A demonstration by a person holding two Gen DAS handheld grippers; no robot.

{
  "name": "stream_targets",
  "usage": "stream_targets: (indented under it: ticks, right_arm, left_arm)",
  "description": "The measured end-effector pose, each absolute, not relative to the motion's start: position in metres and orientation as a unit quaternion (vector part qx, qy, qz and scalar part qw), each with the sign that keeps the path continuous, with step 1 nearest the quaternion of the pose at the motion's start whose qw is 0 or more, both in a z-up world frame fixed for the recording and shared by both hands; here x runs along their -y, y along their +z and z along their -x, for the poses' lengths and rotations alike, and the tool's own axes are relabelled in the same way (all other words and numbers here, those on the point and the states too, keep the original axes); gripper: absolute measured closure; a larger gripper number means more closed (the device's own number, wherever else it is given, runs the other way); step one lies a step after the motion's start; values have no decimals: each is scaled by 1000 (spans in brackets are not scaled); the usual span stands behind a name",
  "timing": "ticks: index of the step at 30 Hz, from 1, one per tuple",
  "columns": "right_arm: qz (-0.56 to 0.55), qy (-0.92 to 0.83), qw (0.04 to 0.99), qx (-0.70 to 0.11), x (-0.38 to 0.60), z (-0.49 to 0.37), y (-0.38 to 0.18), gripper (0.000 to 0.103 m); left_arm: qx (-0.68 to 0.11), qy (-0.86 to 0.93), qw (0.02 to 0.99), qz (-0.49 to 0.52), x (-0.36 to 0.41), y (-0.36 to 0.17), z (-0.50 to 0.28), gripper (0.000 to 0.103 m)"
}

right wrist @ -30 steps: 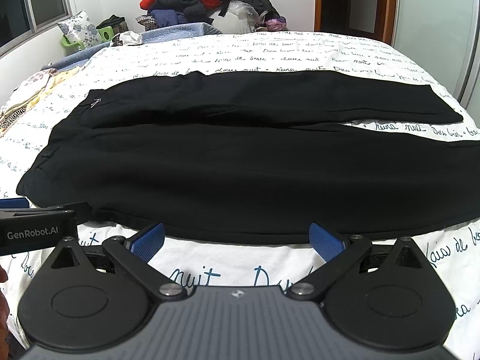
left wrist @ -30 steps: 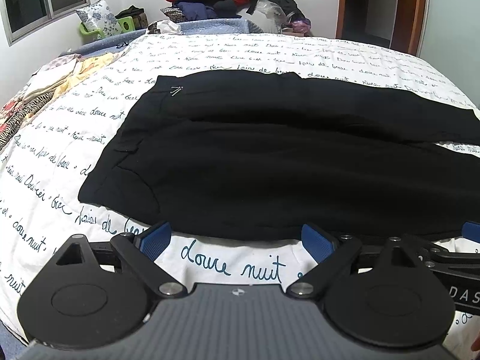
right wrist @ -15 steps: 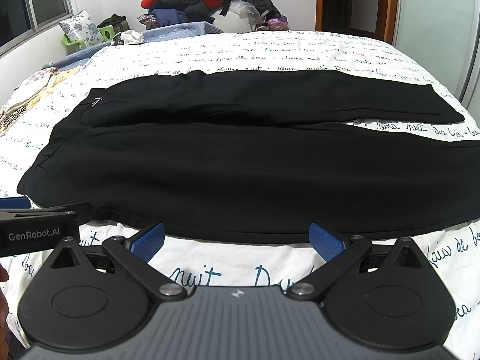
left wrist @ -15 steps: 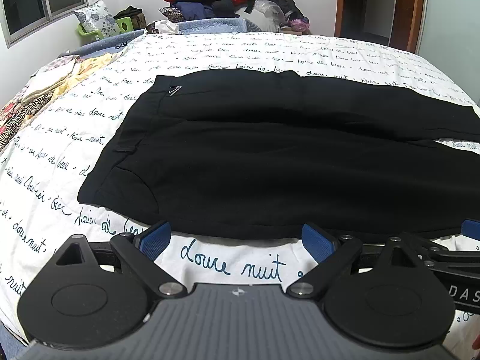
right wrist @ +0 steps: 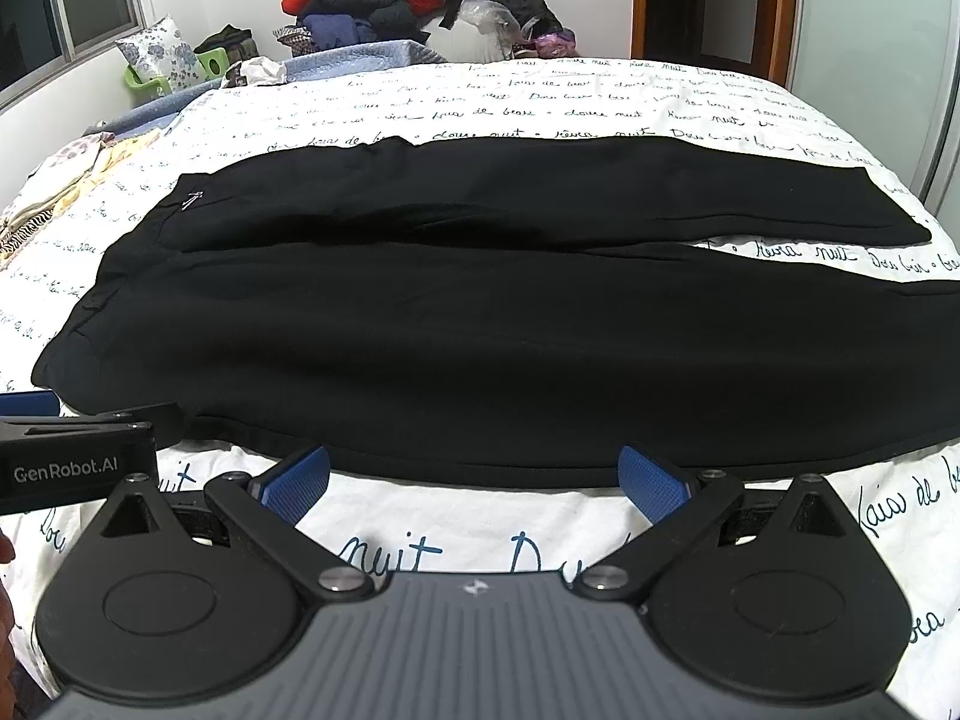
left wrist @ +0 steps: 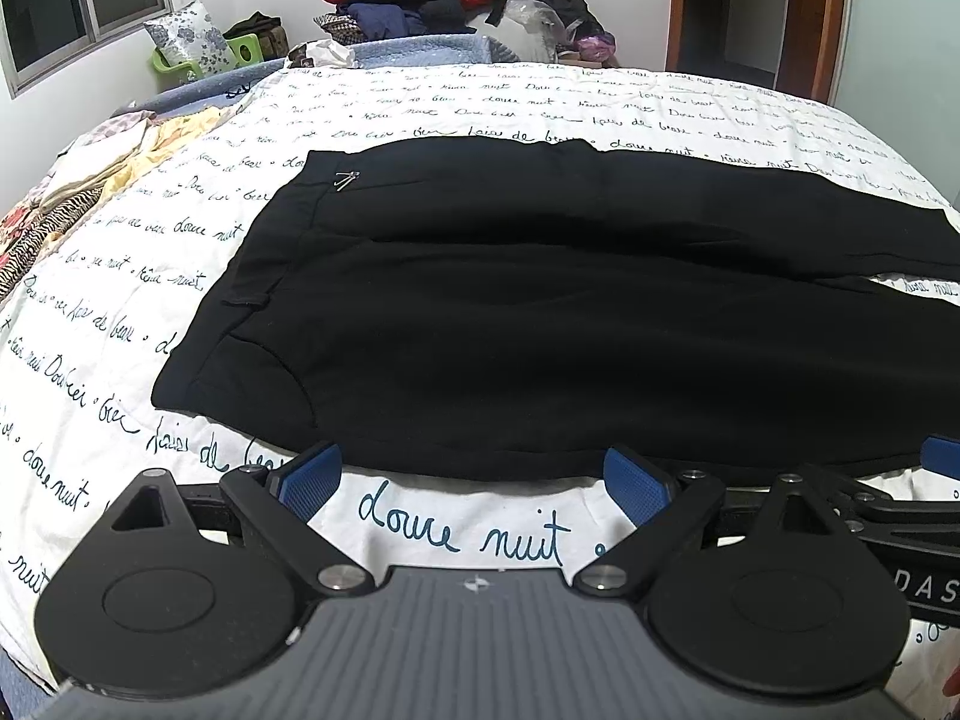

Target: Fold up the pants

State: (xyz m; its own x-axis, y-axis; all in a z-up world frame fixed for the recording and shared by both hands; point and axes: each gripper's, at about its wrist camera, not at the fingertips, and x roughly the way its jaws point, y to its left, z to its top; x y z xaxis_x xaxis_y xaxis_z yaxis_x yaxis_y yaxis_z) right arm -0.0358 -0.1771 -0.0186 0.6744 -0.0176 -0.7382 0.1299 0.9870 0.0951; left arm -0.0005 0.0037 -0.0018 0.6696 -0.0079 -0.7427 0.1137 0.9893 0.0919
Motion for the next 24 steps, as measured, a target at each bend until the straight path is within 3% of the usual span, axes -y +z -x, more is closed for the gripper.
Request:
stream_targets:
  ticks: [24]
  right_arm:
    - [-70,-39,909,-408,175,33,-24,0]
  left_arm:
    - [-406,-38,911,-65,-4,-4,-1,9]
